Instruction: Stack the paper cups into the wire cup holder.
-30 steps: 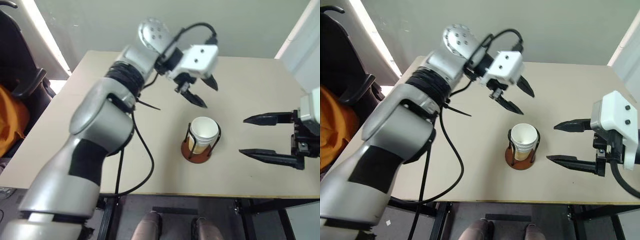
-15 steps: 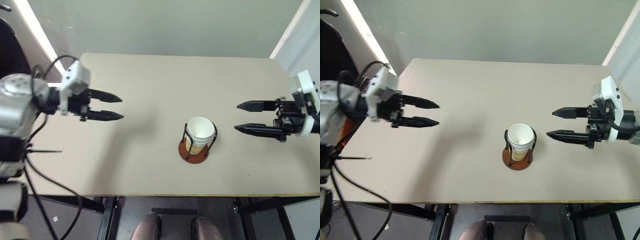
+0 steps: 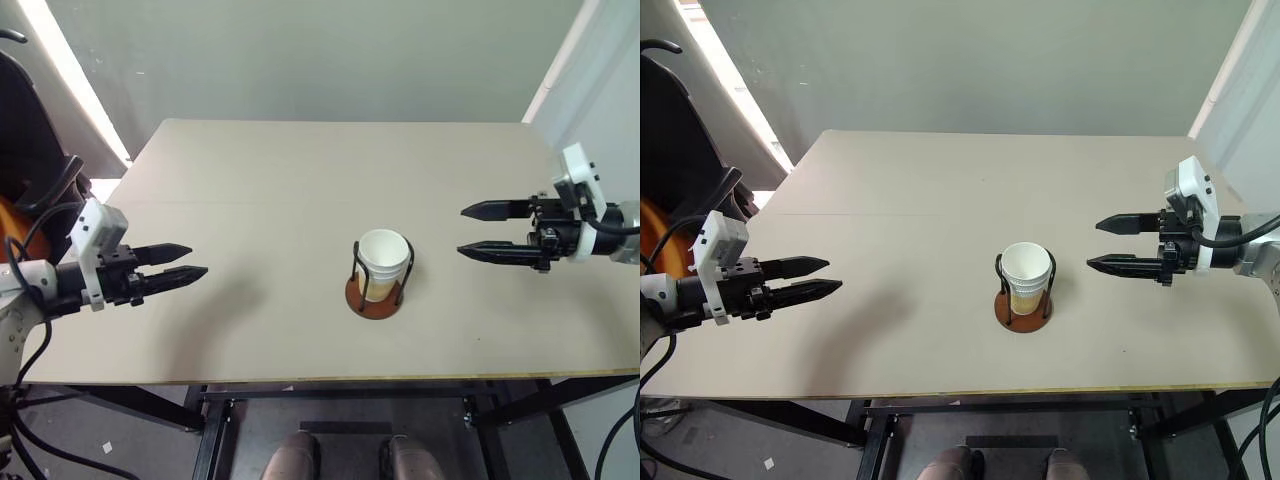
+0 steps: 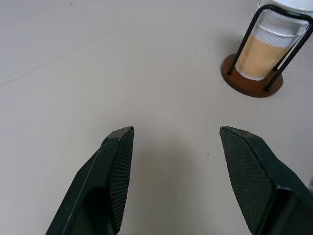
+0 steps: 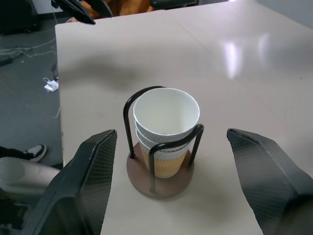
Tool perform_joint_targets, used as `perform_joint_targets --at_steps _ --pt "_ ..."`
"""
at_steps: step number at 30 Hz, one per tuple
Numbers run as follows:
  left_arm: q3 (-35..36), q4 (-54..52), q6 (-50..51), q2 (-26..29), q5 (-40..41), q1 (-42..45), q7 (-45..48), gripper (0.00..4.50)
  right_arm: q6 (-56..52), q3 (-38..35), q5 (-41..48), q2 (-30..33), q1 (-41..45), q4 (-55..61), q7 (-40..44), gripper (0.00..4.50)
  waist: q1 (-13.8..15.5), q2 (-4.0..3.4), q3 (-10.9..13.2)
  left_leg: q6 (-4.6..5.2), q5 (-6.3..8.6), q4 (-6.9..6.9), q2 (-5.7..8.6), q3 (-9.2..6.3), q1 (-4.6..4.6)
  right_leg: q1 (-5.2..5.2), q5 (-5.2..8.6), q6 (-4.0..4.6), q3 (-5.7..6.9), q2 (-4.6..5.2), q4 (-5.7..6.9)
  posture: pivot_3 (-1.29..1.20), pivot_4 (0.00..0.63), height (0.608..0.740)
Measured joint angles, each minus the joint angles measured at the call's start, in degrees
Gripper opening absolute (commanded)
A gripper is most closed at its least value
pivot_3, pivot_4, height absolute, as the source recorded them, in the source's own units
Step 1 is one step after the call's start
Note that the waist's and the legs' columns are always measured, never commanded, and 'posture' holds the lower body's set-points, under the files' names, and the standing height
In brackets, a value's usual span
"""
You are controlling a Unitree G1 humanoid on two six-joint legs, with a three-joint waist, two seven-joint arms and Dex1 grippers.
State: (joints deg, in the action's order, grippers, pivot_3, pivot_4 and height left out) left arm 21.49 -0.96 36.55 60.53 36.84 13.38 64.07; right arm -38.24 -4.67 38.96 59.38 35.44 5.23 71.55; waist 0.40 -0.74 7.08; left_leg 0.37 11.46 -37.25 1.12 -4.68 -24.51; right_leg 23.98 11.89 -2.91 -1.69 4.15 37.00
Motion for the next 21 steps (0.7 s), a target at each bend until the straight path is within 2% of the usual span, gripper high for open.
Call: perform_joint_targets --at_steps 10,13,21 --pt "-0.05 1.14 -0.01 0.0 -0.85 2.98 -0.59 2.97 -0.77 0.25 -0.48 -0.76 0.51 0.24 -0.04 3.75 -0.03 0.01 -0.01 -0.3 0.0 0.3 -0.06 0.02 -0.27 0.41 0.05 -0.01 0.03 -0.03 -0.02 0.0 0.15 0.74" --pt "-0.86 1.73 -0.17 -0.36 -1.32 3.45 -0.76 2.97 -1.15 0.24 -0.48 -0.76 0.51 0.83 -0.34 3.75 -0.02 0.01 -0.01 -0.75 -0.18 0.3 -0.07 0.01 -0.42 0.54 0.05 -0.01 0.05 -0.02 -0.06 0.0 0.15 0.74" --pt "-2.47 1.14 -0.18 -1.44 -2.14 3.65 -0.71 2.97 -2.1 0.21 -0.43 -0.76 0.4 2.54 -1.56 3.75 0.01 0.12 0.06 -0.79 -0.05 0.3 -0.08 0.01 -0.46 0.55 0.06 -0.03 0.05 -0.01 -0.1 0.0 0.15 0.74"
